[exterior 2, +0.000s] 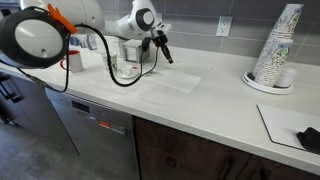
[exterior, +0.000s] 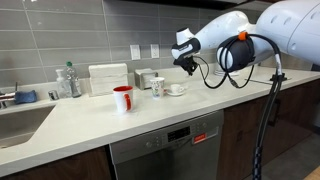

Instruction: Put the spoon in the right cup

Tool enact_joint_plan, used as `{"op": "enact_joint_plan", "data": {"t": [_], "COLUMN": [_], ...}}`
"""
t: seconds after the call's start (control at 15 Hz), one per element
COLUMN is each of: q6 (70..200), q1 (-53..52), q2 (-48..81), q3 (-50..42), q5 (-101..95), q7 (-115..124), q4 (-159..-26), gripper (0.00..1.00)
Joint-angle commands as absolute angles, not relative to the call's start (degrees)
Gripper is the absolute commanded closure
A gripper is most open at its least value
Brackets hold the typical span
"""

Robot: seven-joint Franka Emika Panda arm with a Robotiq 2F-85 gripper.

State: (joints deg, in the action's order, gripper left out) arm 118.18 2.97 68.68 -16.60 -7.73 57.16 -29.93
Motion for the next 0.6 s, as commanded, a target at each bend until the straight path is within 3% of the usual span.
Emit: {"op": "enact_joint_plan", "data": {"t": [0.0,0.53], "q6": [114.74,110.80], "q1": [2.02,-1.35], "q2": [64.86,57.92], "q3": [-16.99,-15.68], "q5": [-8.24,-8.05], "q7": [56.47,50.61], "q4": [-31.20,-33.37], "gripper": [0.97,0.97]}}
